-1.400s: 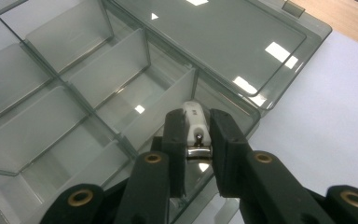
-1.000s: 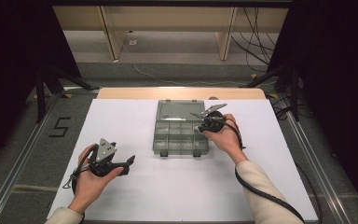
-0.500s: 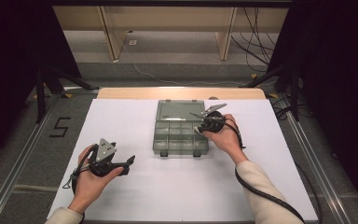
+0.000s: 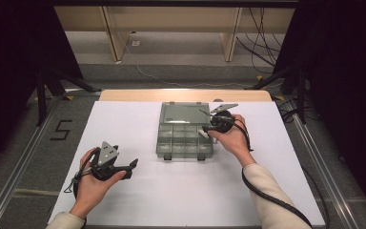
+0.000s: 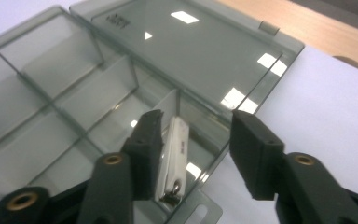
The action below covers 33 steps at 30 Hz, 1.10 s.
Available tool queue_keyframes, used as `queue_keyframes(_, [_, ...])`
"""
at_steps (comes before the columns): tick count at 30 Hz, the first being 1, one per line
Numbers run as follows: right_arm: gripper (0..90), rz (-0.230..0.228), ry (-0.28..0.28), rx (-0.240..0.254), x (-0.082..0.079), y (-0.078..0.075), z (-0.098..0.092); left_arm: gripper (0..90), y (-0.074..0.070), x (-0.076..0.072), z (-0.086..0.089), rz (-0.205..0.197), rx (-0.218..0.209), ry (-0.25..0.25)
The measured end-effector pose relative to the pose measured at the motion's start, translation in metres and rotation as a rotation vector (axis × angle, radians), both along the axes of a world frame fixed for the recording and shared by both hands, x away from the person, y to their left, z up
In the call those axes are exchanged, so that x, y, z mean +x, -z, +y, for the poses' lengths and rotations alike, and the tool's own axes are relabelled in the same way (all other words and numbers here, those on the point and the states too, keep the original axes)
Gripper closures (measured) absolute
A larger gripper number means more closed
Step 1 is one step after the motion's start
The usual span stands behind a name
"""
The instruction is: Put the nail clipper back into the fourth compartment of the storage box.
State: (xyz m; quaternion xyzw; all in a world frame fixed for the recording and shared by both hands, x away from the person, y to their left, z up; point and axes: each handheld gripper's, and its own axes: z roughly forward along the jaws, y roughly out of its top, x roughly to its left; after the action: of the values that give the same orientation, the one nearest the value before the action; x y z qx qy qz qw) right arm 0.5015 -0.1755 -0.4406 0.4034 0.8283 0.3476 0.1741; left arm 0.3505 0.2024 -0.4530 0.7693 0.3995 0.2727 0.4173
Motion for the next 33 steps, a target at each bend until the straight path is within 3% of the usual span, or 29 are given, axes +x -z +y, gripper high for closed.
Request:
queue_keyframes(6, [36.9,-0.041,0.038,0.042,0.002,-0.003,-0.003,14.7,0.001,0.001,0.001,0.0,-0.006,0.008])
queue_keyframes(8, [34.4,-0.015,0.074,0.069,0.0,-0.005,-0.002,14.7,0.001,0.002,0.001,-0.002,-0.008,0.011])
queue_keyframes(10, [32.2,-0.029,0.081,0.079,0.001,-0.006,-0.003,14.7,0.001,0.001,0.001,0.004,-0.008,0.002])
queue_keyframes(12, [32.4,-0.029,0.092,0.072,0.001,-0.007,-0.003,14.7,0.002,0.002,0.001,0.007,-0.01,0.007])
queue_keyframes(14, [32.3,-0.084,0.08,0.079,0.003,-0.007,-0.005,14.8,0.002,0.002,0.002,0.006,-0.007,0.011])
queue_keyframes(16, [31.0,-0.061,0.117,0.106,0.001,-0.011,-0.003,14.8,0.002,0.001,0.003,0.006,-0.007,0.006])
queue_keyframes(17, [31.0,-0.104,0.088,0.091,0.004,-0.01,-0.005,14.7,0.002,0.001,0.003,0.003,-0.012,0.011])
queue_keyframes(23, [30.6,-0.083,0.099,0.11,0.002,-0.012,-0.002,14.8,0.001,0.0,0.003,0.004,-0.016,0.01])
queue_keyframes(24, [30.6,-0.055,0.116,0.119,0.0,-0.013,-0.001,14.8,0.001,0.0,0.003,0.004,-0.018,0.01])
queue_keyframes(30, [30.7,-0.082,0.087,0.109,0.001,-0.013,-0.002,14.8,0.001,0.0,0.003,0.001,-0.013,0.013])
queue_keyframes(31, [30.7,-0.066,0.098,0.122,0.0,-0.014,-0.001,14.8,0.001,0.0,0.002,0.0,-0.013,0.012])
queue_keyframes(33, [30.7,-0.083,0.086,0.137,0.001,-0.014,-0.001,14.7,0.0,0.001,0.003,-0.006,-0.006,0.022])
